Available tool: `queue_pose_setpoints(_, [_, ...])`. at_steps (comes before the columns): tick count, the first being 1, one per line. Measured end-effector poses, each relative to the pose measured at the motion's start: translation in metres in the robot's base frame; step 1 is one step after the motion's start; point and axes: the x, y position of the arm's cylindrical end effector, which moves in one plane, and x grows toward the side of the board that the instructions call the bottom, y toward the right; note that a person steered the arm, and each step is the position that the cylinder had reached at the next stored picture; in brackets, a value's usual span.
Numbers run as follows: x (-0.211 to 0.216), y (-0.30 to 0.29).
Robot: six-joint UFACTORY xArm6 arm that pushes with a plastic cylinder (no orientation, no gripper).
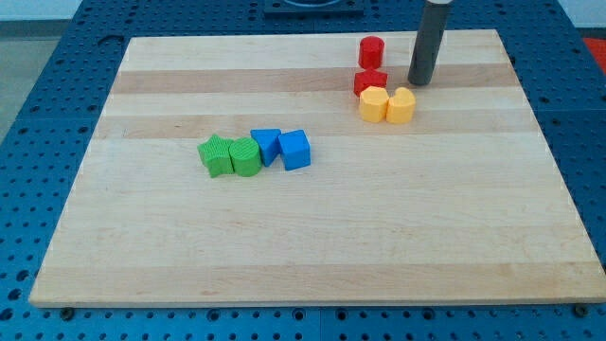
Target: Move the red star towards the center left
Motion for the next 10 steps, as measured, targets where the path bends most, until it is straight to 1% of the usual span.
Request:
queue_pose_setpoints(1, [0.001, -0.051])
queue_pose_setpoints(2, [0.022, -0.115])
queue_pose_setpoints(3, [0.063, -0.187])
queue_pose_setpoints(4, [0.064, -0.200])
queue_pose_setpoints(5, [0.065, -0.233])
queue_pose_setpoints(8, [0.081, -0.356])
queue_pose_setpoints(9, [0.078, -0.358])
queue_pose_setpoints(10, [0.054, -0.274])
